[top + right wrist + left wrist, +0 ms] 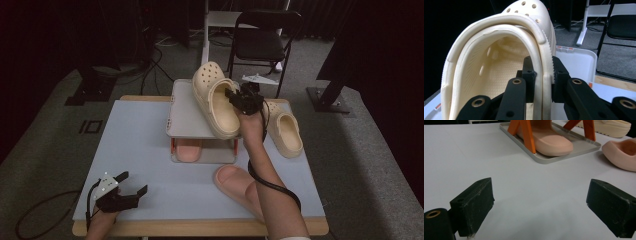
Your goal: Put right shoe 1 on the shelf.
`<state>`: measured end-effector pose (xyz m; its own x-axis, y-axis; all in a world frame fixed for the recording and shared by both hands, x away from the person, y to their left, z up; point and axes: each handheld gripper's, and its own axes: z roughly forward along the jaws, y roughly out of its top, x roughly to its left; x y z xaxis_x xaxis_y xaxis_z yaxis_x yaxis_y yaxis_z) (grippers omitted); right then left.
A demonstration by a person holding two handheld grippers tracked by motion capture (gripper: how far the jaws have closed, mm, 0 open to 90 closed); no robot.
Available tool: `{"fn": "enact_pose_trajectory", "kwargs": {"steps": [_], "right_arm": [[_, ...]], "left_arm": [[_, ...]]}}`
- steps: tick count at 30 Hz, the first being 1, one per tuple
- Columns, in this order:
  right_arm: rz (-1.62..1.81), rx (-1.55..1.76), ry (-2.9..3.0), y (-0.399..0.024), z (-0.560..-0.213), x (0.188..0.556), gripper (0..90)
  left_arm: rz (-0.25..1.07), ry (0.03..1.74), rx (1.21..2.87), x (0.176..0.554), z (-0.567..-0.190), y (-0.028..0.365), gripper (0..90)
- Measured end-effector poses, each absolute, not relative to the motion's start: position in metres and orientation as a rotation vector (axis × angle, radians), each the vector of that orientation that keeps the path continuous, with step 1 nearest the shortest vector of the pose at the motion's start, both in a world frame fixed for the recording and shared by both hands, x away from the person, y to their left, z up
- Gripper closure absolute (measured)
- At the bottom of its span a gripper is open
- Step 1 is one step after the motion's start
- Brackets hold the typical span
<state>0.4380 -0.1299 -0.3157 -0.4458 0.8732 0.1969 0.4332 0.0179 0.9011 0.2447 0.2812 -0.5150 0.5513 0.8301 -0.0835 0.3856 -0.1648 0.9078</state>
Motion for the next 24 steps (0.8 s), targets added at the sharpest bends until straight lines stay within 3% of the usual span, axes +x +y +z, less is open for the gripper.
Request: {"fn": "enact_pose_trajectory", "kwargs": {"steps": [24], "right_arm": [[1.445,1.356,1.881,-0.075,-0.321,0.452,76.9]], "left_arm": [[0.550,0.993,1.771,0.243,-0.515,0.280,7.3]]}}
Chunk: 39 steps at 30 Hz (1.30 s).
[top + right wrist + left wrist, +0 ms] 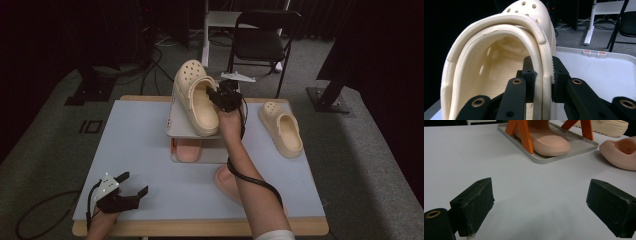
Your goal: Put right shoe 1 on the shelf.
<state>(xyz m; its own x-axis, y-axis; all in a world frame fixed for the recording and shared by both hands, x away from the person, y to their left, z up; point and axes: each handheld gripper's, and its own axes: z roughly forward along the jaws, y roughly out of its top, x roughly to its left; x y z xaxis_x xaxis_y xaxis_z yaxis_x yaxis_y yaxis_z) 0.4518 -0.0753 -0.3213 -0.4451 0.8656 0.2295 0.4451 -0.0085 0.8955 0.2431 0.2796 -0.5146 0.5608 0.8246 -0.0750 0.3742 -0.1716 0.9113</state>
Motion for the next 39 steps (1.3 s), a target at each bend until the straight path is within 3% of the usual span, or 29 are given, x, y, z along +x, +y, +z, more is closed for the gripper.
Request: {"fn": "enact_pose_trajectory", "kwargs": {"steps": [25,39], "right_arm": [[1.319,1.452,1.878,-0.051,-0.336,0.474,76.1],[1.344,1.408,1.923,-0.059,-0.328,0.468,61.4]], "left_arm": [[0.543,0.994,1.769,0.243,-0.515,0.281,7.3],[0.535,0.993,1.766,0.243,-0.516,0.279,7.3]]}}
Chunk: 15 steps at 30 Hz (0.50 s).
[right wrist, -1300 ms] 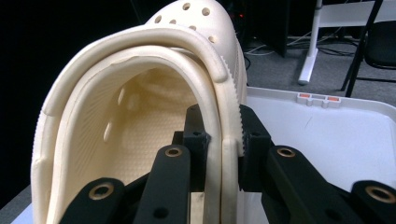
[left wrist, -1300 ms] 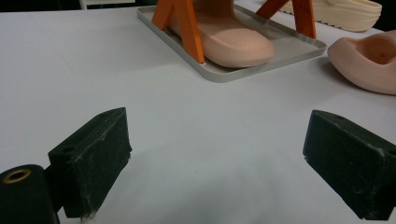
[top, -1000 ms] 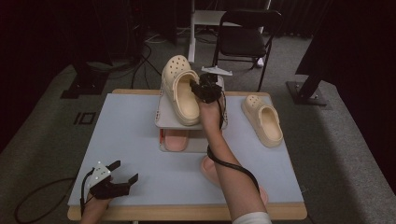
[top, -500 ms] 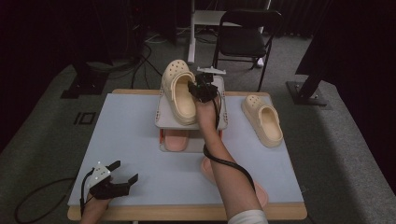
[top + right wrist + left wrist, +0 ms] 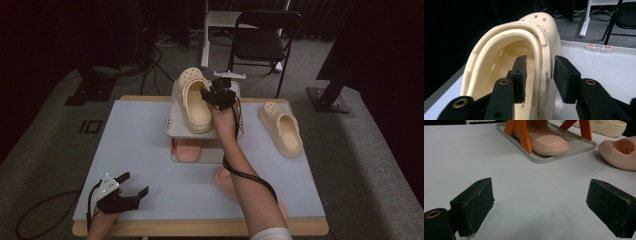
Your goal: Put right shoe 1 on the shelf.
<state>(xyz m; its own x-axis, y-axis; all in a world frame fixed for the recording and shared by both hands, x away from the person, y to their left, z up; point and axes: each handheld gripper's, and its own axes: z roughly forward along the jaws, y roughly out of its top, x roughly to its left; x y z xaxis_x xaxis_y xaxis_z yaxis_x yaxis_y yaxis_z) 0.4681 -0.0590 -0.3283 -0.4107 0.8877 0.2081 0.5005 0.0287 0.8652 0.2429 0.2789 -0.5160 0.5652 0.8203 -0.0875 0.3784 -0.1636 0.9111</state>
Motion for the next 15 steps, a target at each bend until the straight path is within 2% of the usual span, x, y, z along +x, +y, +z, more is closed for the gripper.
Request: {"fn": "enact_pose_trajectory", "kwargs": {"steps": [15], "right_arm": [[1.388,1.316,1.992,-0.076,-0.324,0.449,54.6]], "left_arm": [[0.535,0.999,1.769,0.244,-0.517,0.278,7.4]]}}
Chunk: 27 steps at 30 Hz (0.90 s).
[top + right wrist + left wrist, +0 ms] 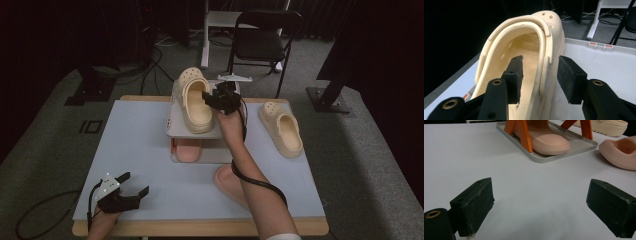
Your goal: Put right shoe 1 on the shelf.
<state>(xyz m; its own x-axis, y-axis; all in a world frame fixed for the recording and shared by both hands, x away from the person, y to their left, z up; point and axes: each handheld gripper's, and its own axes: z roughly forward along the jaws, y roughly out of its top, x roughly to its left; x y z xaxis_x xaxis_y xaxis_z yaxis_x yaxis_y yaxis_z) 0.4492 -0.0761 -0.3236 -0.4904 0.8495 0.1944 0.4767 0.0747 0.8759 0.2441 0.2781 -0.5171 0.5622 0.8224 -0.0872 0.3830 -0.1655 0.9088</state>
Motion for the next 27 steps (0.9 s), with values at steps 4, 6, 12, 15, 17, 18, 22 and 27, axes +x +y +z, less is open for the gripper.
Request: {"fn": "enact_pose_trajectory", "kwargs": {"steps": [4,6,12,15,17,18,22,27], "right_arm": [[1.412,1.308,2.003,-0.082,-0.322,0.445,54.0],[1.410,1.290,2.005,-0.087,-0.321,0.441,53.0],[1.408,1.246,2.032,-0.098,-0.320,0.431,50.2],[1.410,1.227,2.036,-0.104,-0.320,0.426,50.2],[1.428,1.224,2.039,-0.109,-0.321,0.422,50.3],[1.436,1.224,2.037,-0.110,-0.322,0.420,50.3],[1.447,1.199,2.042,-0.116,-0.323,0.413,49.7],[1.471,1.181,2.045,-0.126,-0.327,0.403,48.7]], "left_arm": [[0.534,0.999,1.772,0.244,-0.517,0.277,7.4],[0.533,0.995,1.772,0.244,-0.517,0.277,7.4],[0.534,0.993,1.767,0.245,-0.517,0.277,7.3],[0.531,0.997,1.759,0.245,-0.517,0.277,7.4],[0.529,0.997,1.759,0.245,-0.517,0.277,7.4],[0.528,0.998,1.756,0.245,-0.517,0.277,7.4],[0.527,0.998,1.759,0.245,-0.517,0.276,7.4],[0.531,0.998,1.766,0.245,-0.517,0.277,7.4]]}}
